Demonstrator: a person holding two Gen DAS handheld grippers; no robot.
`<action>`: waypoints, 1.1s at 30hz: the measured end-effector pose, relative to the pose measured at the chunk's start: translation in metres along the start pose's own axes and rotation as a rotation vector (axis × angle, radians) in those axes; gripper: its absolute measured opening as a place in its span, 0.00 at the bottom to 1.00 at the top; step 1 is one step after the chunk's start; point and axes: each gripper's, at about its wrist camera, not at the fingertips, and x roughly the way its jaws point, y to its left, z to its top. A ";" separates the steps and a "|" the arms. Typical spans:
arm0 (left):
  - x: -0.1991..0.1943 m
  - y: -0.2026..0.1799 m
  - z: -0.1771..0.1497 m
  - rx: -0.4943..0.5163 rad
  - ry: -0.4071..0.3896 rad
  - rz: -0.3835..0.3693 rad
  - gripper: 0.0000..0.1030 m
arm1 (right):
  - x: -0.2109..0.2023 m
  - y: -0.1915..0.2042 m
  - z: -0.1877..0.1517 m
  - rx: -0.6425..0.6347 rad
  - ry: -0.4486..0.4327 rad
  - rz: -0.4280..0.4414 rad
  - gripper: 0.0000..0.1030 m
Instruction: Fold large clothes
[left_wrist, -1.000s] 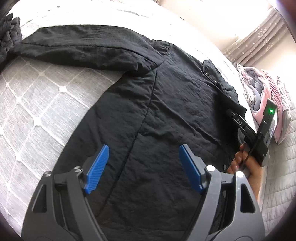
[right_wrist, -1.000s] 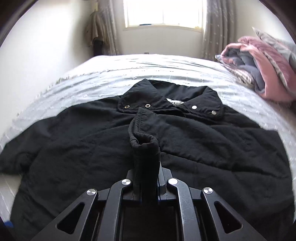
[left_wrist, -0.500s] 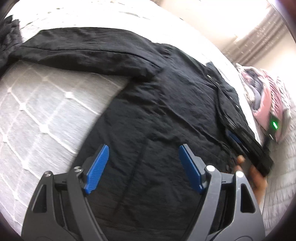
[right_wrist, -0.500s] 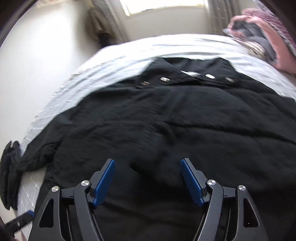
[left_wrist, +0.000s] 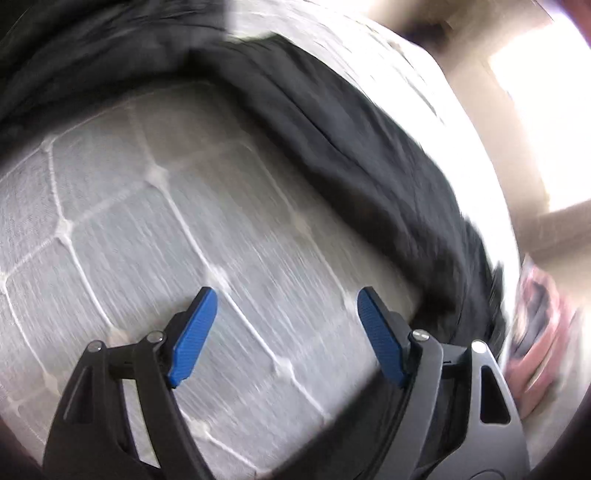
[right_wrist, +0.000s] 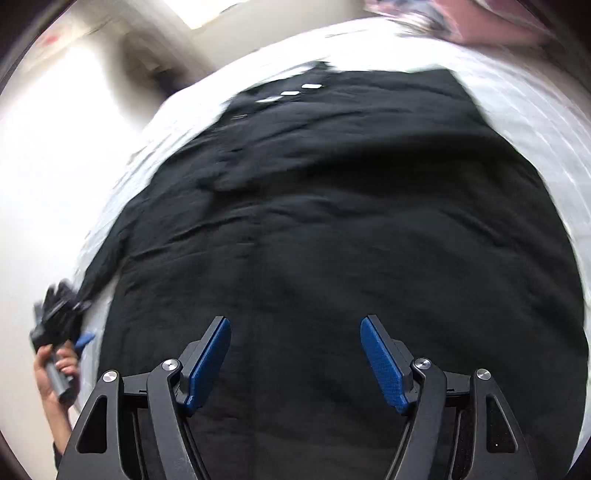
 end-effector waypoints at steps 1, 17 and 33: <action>0.000 0.003 0.007 -0.018 -0.005 -0.016 0.76 | 0.001 -0.009 0.002 0.038 0.001 -0.009 0.72; 0.043 -0.032 0.066 0.011 -0.198 0.089 0.10 | -0.016 -0.025 0.011 0.076 -0.104 0.065 0.72; -0.121 -0.241 -0.061 0.494 -0.465 -0.338 0.08 | -0.035 -0.037 0.012 0.127 -0.138 0.115 0.72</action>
